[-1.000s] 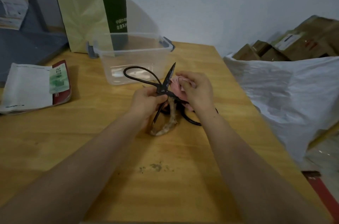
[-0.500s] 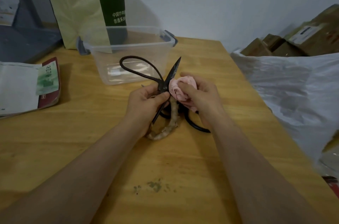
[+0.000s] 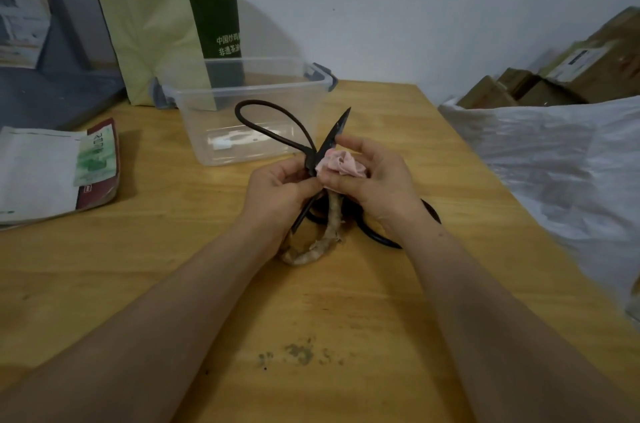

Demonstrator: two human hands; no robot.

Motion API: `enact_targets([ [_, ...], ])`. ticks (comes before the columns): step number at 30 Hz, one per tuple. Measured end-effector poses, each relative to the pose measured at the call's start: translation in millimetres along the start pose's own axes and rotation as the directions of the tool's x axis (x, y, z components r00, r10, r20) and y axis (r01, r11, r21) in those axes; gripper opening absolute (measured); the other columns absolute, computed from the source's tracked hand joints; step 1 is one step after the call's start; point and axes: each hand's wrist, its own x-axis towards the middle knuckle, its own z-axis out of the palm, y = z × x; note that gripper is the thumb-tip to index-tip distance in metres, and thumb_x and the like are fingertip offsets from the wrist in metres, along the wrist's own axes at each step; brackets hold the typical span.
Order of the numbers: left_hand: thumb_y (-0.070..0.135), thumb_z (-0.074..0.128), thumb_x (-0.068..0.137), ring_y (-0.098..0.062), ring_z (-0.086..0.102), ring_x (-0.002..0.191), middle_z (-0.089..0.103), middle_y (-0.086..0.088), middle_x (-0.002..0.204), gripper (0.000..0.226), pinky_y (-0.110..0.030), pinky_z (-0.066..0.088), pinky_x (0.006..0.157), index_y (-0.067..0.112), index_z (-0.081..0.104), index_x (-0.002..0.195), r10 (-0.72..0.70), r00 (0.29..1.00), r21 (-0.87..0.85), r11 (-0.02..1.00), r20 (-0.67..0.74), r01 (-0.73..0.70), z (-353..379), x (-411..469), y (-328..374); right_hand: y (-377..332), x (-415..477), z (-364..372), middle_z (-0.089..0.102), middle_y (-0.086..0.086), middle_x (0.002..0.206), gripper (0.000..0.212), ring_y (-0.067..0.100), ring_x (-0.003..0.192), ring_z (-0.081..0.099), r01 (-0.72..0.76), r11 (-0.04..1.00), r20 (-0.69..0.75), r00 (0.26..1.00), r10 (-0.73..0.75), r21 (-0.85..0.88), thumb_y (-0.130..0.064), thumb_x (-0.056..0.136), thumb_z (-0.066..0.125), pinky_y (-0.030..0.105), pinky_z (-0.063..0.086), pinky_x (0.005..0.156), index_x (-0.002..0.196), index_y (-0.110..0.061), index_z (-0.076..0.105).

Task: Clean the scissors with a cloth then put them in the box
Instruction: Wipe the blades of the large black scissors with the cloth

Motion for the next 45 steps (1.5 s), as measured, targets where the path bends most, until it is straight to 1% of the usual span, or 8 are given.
enact_targets([
  [6,-0.012,0.059,0.082,-0.021,0.070,0.091,0.073,-0.010,0.094,0.029,-0.029,0.055,0.080,0.006,0.069,0.103,0.038,0.999,0.030,0.999,-0.014,-0.037,2,0,-1,1,4,11,0.069,0.004,0.081,0.022,0.017,0.078,0.066,0.029,0.999,-0.149,0.988,-0.034,-0.035,-0.008,0.070,0.081,0.037,0.058,0.074,0.076,-0.021,0.064],
  [13,-0.012,0.060,0.081,-0.020,0.070,0.091,0.073,-0.010,0.094,0.029,-0.029,0.056,0.083,0.006,0.070,0.101,0.062,0.997,0.041,0.997,-0.038,-0.061,3,0,2,1,4,16,0.067,0.016,0.078,0.025,0.025,0.073,0.064,0.063,0.997,-0.230,0.972,-0.054,0.033,-0.006,0.072,0.079,0.047,0.057,0.073,0.064,-0.020,0.061],
  [19,-0.015,0.057,0.082,-0.014,0.069,0.084,0.073,-0.002,0.086,0.032,-0.020,0.056,0.075,0.012,0.069,0.094,0.041,0.998,0.003,0.999,-0.047,-0.041,5,1,3,2,7,15,0.065,0.009,0.070,0.038,0.026,0.070,0.062,0.081,0.993,-0.232,0.971,-0.058,0.091,-0.001,0.075,0.076,0.049,0.055,0.070,0.052,-0.027,0.061],
  [27,-0.015,0.055,0.083,-0.012,0.067,0.081,0.070,0.000,0.081,0.033,-0.017,0.055,0.070,0.014,0.068,0.090,0.017,0.999,0.009,1.000,-0.051,-0.017,8,0,3,8,12,16,0.069,0.000,0.082,0.025,0.022,0.086,0.067,0.078,0.988,-0.303,0.946,-0.116,-0.134,-0.010,0.080,0.072,0.049,0.056,0.078,0.069,-0.029,0.060],
  [30,-0.015,0.056,0.083,-0.013,0.067,0.083,0.071,-0.002,0.085,0.031,-0.017,0.055,0.070,0.012,0.068,0.093,0.024,0.999,0.033,0.999,-0.046,-0.023,9,0,3,5,10,16,0.068,0.000,0.091,0.023,0.017,0.087,0.066,0.054,0.998,-0.329,0.942,-0.064,-0.038,-0.008,0.083,0.069,0.038,0.058,0.076,0.083,-0.029,0.059],
  [33,-0.013,0.056,0.084,-0.013,0.067,0.088,0.071,-0.004,0.091,0.030,-0.018,0.055,0.075,0.008,0.068,0.102,0.044,0.998,0.051,0.998,-0.042,-0.042,7,-1,3,1,6,11,0.069,0.003,0.096,0.023,0.013,0.083,0.067,0.015,0.992,-0.268,0.963,0.019,0.125,-0.014,0.081,0.074,0.021,0.052,0.059,0.099,-0.020,0.060],
  [38,-0.014,0.059,0.081,-0.008,0.070,0.083,0.073,0.002,0.087,0.032,-0.018,0.054,0.074,0.013,0.069,0.096,0.108,0.994,0.114,0.988,-0.020,-0.105,6,-4,7,-1,5,16,0.069,0.005,0.087,0.020,0.020,0.084,0.069,0.019,0.993,-0.213,0.977,0.006,0.113,-0.007,0.077,0.076,0.030,0.056,0.070,0.090,-0.014,0.063],
  [45,-0.014,0.060,0.080,-0.007,0.069,0.083,0.072,0.004,0.087,0.037,-0.020,0.055,0.080,0.020,0.068,0.091,0.121,0.992,0.131,0.984,-0.018,-0.118,11,-6,8,-6,5,18,0.066,0.006,0.082,0.016,0.015,0.074,0.064,0.034,0.979,-0.281,0.959,0.024,0.199,-0.003,0.081,0.071,0.023,0.050,0.058,0.088,-0.012,0.059],
])
